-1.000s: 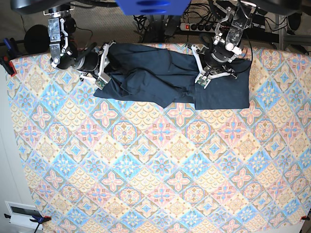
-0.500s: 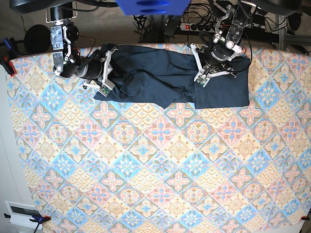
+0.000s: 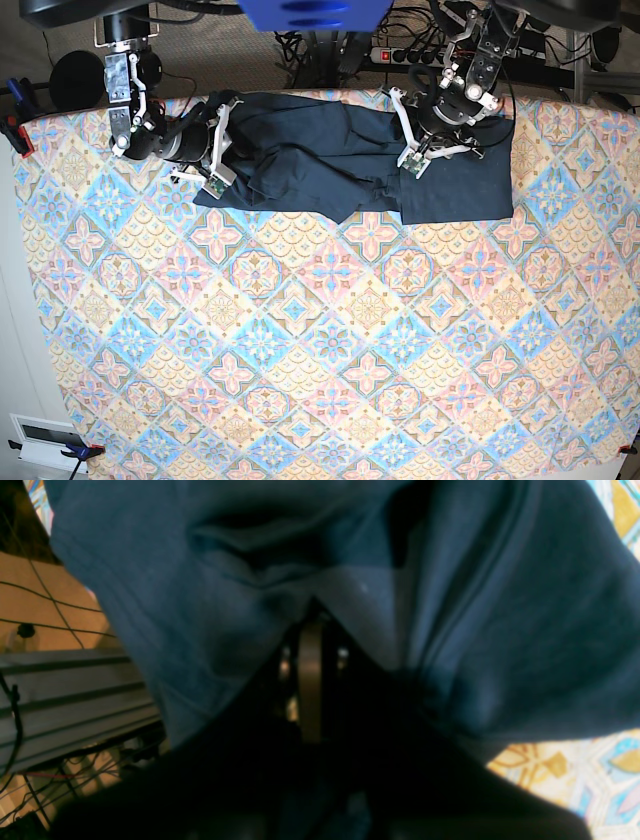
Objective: Layout the t-shirt on the table in an organized manner, then fold the t-shirt properly
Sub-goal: 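Grasp the strip end with the right gripper while left gripper holds fold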
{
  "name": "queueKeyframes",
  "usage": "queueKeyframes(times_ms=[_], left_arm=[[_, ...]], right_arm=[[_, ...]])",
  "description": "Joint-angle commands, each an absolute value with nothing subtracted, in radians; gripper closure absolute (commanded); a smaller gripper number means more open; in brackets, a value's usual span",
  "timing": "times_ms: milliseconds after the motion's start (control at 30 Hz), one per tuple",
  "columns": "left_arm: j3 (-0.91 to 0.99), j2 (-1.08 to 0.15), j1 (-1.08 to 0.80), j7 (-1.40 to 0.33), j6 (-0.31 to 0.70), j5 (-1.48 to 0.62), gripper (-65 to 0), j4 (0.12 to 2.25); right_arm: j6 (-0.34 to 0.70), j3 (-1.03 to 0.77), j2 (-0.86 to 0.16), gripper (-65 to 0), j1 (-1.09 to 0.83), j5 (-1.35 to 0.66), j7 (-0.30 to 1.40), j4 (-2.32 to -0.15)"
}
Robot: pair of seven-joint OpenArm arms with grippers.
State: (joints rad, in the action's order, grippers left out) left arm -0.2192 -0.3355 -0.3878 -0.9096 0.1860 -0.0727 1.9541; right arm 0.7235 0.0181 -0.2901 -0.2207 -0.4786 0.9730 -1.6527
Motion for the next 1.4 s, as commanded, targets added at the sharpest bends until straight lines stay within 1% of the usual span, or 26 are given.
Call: queueKeyframes(times_ms=[0, 233, 400, 500, 633, 733, 1067, 1367], left_arm=[[-0.2, -0.343, -0.386, -0.898, 0.186, -0.081, -20.5, 1.975], [-0.145, -0.341, -0.386, -0.894, 0.186, -0.081, -14.9, 1.975], [-0.139, -0.34, -0.386, -0.891, 0.193, -0.085, -14.2, 1.979], [-0.137, -0.34, -0.386, -0.891, 0.193, -0.127, -13.0, 1.991], [-0.136, -0.34, -0.386, -0.885, 0.193, -0.142, -7.4, 1.995], [-0.136, -0.34, -0.392, -0.84, 0.188, -0.142, -0.4, 1.995], [-0.12, -0.346, -0.429, -0.837, 0.193, -0.142, 0.0, 1.995], [-0.125, -0.398, -0.51, -0.796, 0.194, -0.145, 0.0, 2.026]], right_arm=[[0.698, 0.013, -0.303, -2.8, -0.219, -0.403, 1.029, -1.647], [0.698, 0.013, -0.303, -2.8, -0.219, -0.403, 1.029, -1.647], [0.698, 0.013, -0.303, -2.8, -0.219, -0.403, 1.029, -1.647], [0.698, 0.013, -0.303, -2.8, -0.219, -0.403, 1.029, -1.647], [0.698, 0.013, -0.303, -2.8, -0.219, -0.403, 1.029, -1.647], [0.698, 0.013, -0.303, -2.8, -0.219, -0.403, 1.029, -1.647], [0.698, 0.013, -0.303, -2.8, -0.219, -0.403, 1.029, -1.647], [0.698, 0.013, -0.303, -2.8, -0.219, -0.403, 1.029, -1.647]])
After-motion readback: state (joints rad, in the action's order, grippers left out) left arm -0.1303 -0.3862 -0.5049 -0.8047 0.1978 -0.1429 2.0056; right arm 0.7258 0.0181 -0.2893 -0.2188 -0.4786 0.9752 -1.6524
